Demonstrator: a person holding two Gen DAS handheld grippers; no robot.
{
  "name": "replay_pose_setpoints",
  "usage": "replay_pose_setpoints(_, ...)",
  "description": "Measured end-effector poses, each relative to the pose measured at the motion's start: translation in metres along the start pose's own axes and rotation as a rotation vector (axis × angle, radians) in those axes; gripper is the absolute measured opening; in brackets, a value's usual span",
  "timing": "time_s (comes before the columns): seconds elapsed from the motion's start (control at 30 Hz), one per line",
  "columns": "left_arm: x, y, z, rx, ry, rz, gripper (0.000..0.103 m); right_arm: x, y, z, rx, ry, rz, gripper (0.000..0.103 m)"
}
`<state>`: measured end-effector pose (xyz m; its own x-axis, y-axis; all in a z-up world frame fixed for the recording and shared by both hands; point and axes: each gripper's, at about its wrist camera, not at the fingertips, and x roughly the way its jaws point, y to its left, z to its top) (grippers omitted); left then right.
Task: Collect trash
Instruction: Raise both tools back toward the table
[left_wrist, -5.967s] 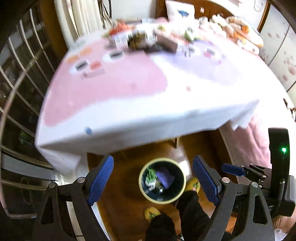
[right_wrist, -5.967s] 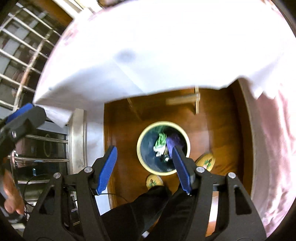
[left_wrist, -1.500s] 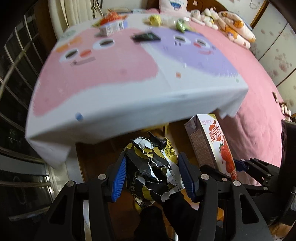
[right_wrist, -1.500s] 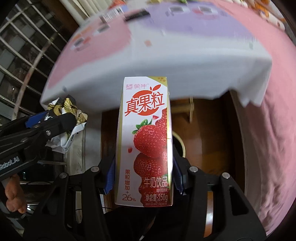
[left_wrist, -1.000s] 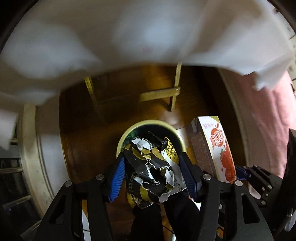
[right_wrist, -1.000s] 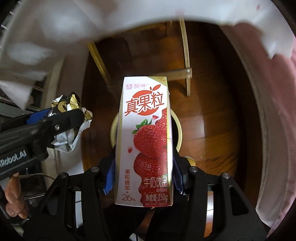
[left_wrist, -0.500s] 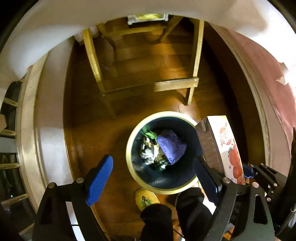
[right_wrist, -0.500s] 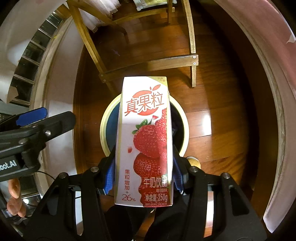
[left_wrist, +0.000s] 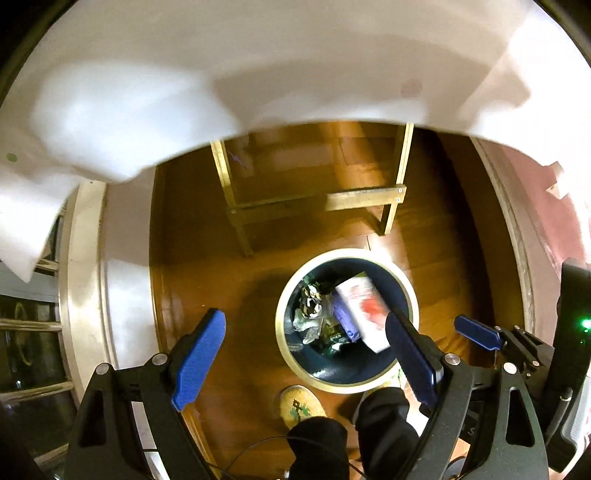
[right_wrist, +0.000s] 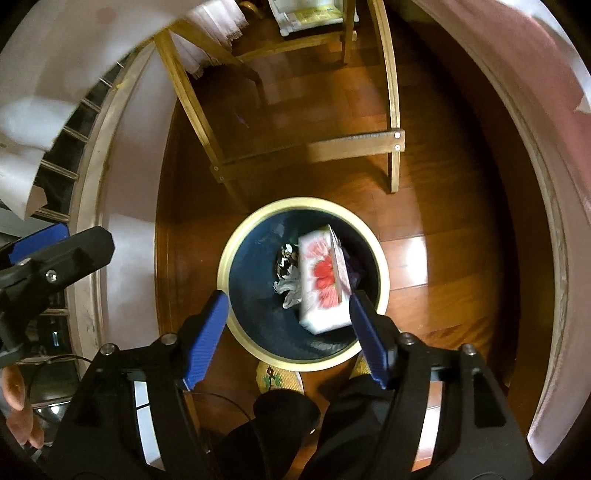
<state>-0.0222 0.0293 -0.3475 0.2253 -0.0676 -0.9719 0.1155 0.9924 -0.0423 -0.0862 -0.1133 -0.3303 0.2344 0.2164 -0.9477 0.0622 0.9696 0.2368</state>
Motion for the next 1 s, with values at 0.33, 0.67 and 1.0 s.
replay_pose_setpoints(0.33,-0.087,0.005,0.024,-0.006,-0.078,-0.008,0.089,-0.072,0.017,0.019,0.022,-0.045,0.002,0.065)
replay_pose_setpoints(0.67,-0.2,0.006,0.046,0.043,-0.173,-0.07,0.089,-0.175,0.045,0.033,0.026,-0.111,0.0,0.065)
replay_pose_setpoints(1.0,-0.307,0.011,0.07,0.101,-0.271,-0.123,0.089,-0.286,0.078,0.063,0.011,-0.228,-0.022,0.065)
